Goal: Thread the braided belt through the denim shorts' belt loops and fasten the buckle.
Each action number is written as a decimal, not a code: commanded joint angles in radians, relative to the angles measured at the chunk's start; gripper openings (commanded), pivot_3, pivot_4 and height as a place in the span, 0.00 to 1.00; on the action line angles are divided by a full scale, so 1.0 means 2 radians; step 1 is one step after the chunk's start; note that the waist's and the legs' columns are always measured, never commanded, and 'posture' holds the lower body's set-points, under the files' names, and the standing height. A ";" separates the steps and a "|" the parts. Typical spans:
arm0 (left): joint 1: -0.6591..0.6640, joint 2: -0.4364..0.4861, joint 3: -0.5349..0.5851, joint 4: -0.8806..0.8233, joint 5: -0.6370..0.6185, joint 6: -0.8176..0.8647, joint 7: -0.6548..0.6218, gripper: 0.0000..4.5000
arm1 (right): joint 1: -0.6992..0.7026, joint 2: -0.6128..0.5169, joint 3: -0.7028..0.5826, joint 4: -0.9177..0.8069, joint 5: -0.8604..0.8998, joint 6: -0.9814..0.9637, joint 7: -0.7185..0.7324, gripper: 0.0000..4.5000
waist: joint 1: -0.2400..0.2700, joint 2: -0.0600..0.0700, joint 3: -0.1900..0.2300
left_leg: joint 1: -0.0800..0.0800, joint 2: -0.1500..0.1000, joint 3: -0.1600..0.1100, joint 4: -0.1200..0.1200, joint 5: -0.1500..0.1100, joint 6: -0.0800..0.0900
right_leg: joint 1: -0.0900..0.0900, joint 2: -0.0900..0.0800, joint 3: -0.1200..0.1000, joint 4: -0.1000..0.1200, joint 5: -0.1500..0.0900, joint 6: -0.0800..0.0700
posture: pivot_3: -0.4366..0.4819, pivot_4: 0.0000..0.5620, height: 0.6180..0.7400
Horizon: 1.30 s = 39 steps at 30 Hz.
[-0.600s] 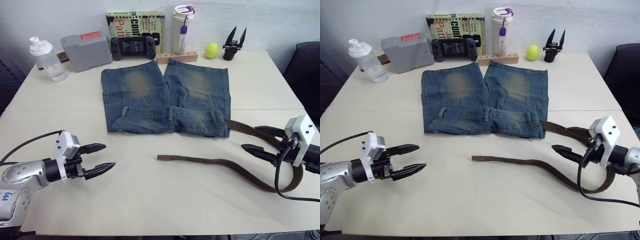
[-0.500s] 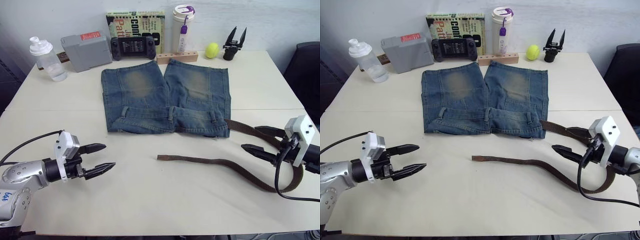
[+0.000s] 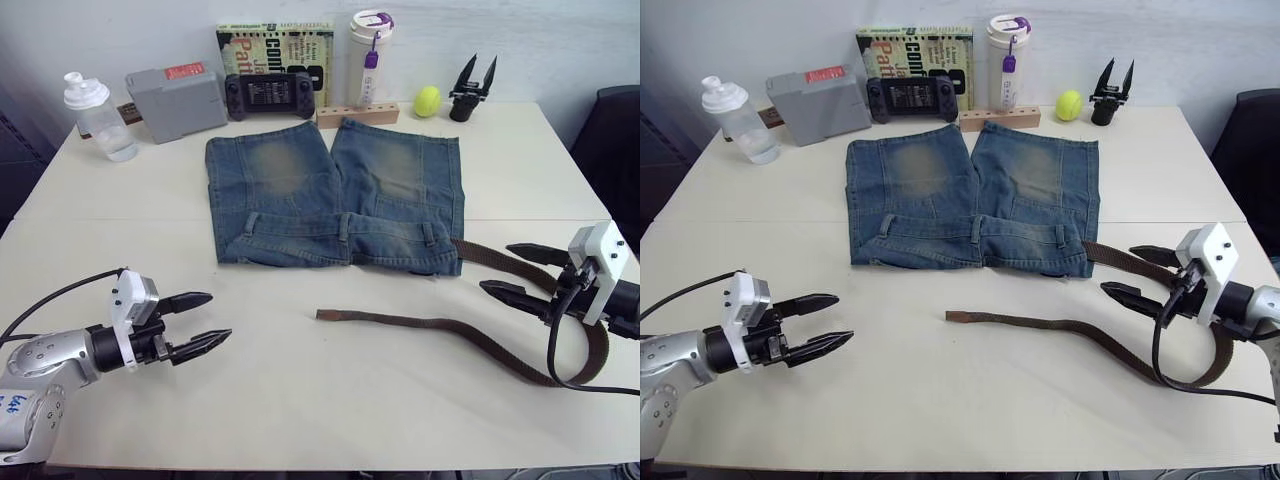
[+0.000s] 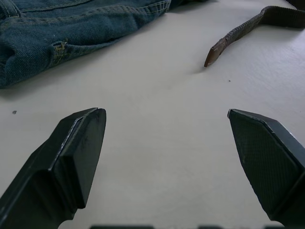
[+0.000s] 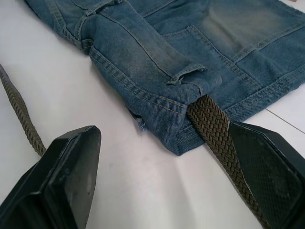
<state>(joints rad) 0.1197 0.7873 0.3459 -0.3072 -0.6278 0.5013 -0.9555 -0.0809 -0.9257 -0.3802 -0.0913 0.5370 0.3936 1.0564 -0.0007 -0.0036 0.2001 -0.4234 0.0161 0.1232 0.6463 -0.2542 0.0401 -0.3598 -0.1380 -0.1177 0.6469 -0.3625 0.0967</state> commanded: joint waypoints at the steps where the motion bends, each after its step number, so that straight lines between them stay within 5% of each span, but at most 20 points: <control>1: -0.012 0.017 0.016 -0.014 -0.055 0.021 -0.050 0.99 | -0.004 -0.010 -0.004 -0.007 0.001 0.002 0.008 1.00 | 0.000 0.000 0.000 | 0.000 0.000 0.000 0.000 0.000 0.000 | 0.000 0.000 0.000 0.000 0.000 0.000 | 0.48 0.27 0.62; 5: -0.057 0.048 0.006 -0.002 -0.087 0.049 -0.090 0.99 | -0.015 -0.036 0.027 -0.030 0.008 0.023 0.043 1.00 | 0.000 0.000 0.000 | 0.000 0.000 0.000 0.000 0.000 0.000 | 0.000 0.000 0.000 0.000 0.000 0.000 | 0.48 0.27 0.62; 14: -0.142 0.076 -0.119 -0.014 -0.001 0.001 -0.143 0.99 | -0.126 -0.039 0.169 -0.156 0.055 0.158 0.058 1.00 | -0.003 0.000 0.000 | 0.000 0.000 0.000 -0.001 0.001 -0.001 | -0.001 0.000 0.000 0.001 0.000 -0.001 | 0.48 0.27 0.62; 19: -0.134 0.064 -0.128 -0.029 -0.003 0.005 -0.133 0.99 | -0.187 -0.025 0.289 -0.150 -0.051 0.145 0.035 1.00 | -0.002 0.000 0.000 | -0.002 0.000 0.000 0.000 0.001 0.001 | -0.002 0.000 0.000 0.000 0.000 -0.001 | 0.48 0.27 0.62; 26: -0.116 0.043 -0.101 -0.039 -0.007 0.002 -0.091 0.99 | -0.204 0.028 0.366 -0.117 -0.114 0.134 0.012 1.00 | -0.001 0.000 0.000 | -0.002 0.000 0.000 0.000 0.001 0.002 | -0.002 0.000 -0.001 0.000 0.000 -0.001 | 0.48 0.27 0.62; 29: -0.108 0.030 -0.085 -0.045 -0.010 -0.002 -0.073 1.00 | -0.190 0.045 0.385 -0.092 -0.155 0.097 -0.008 0.81 | -0.001 0.000 0.000 | -0.002 0.000 0.000 0.001 0.002 0.002 | -0.001 0.000 -0.001 0.001 0.000 -0.001 | 0.48 0.27 0.62; 36: -0.122 -0.047 -0.069 -0.068 -0.079 0.027 -0.011 1.00 | -0.188 0.091 0.307 -0.082 -0.096 0.036 0.013 0.06 | -0.001 -0.002 0.001 | 0.000 0.000 0.000 0.002 0.001 -0.001 | -0.001 0.000 -0.001 0.003 0.000 0.000 | 0.48 0.27 0.62; 39: -0.135 -0.071 -0.078 -0.073 -0.096 0.040 0.007 1.00 | -0.192 0.091 0.250 -0.099 -0.022 0.059 0.047 0.01 | -0.001 -0.002 0.001 | 0.000 0.000 -0.001 0.002 0.003 0.002 | 0.000 0.000 -0.001 0.004 0.000 0.000 | 0.48 0.27 0.62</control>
<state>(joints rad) -0.1340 0.6519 0.1874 -0.4191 -0.7833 0.5732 -0.9601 -0.4496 -0.7381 0.2023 -0.2372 0.3996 0.5024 1.1121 -0.0017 -0.0073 0.2019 -0.4237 0.0157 0.1215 0.6494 -0.2479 0.0442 -0.3602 -0.1377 -0.1195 0.6539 -0.3629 0.0958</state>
